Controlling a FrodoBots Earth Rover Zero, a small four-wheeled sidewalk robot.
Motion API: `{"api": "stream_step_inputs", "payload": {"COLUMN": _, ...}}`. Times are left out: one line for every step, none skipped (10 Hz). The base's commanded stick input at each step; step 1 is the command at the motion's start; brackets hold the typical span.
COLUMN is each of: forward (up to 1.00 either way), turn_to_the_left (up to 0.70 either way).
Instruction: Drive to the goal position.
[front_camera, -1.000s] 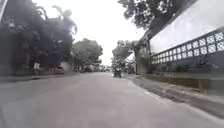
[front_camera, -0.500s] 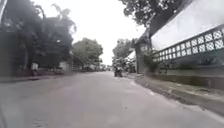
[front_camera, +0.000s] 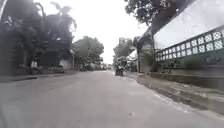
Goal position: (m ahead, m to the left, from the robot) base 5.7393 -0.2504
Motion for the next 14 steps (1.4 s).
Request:
{"api": "stream_step_inputs", "payload": {"forward": 0.50, "turn_to_the_left": 0.00}}
{"api": "stream_step_inputs", "payload": {"forward": 0.50, "turn_to_the_left": 0.00}}
{"api": "stream_step_inputs", "payload": {"forward": 0.50, "turn_to_the_left": 0.00}}
{"api": "stream_step_inputs", "payload": {"forward": 0.50, "turn_to_the_left": 0.00}}
{"api": "stream_step_inputs", "payload": {"forward": 0.50, "turn_to_the_left": 0.00}}
{"api": "stream_step_inputs", "payload": {"forward": 0.50, "turn_to_the_left": 0.00}}
{"api": "stream_step_inputs", "payload": {"forward": 0.50, "turn_to_the_left": 0.00}}
{"api": "stream_step_inputs", "payload": {"forward": 0.50, "turn_to_the_left": 0.00}}
{"api": "stream_step_inputs", "payload": {"forward": 0.50, "turn_to_the_left": 0.00}}
{"api": "stream_step_inputs", "payload": {"forward": 0.50, "turn_to_the_left": 0.00}}
{"api": "stream_step_inputs", "payload": {"forward": 0.50, "turn_to_the_left": 0.00}}
{"api": "stream_step_inputs", "payload": {"forward": 0.50, "turn_to_the_left": 0.00}}
{"api": "stream_step_inputs", "payload": {"forward": 0.50, "turn_to_the_left": 0.00}}
{"api": "stream_step_inputs", "payload": {"forward": 0.50, "turn_to_the_left": 0.00}}
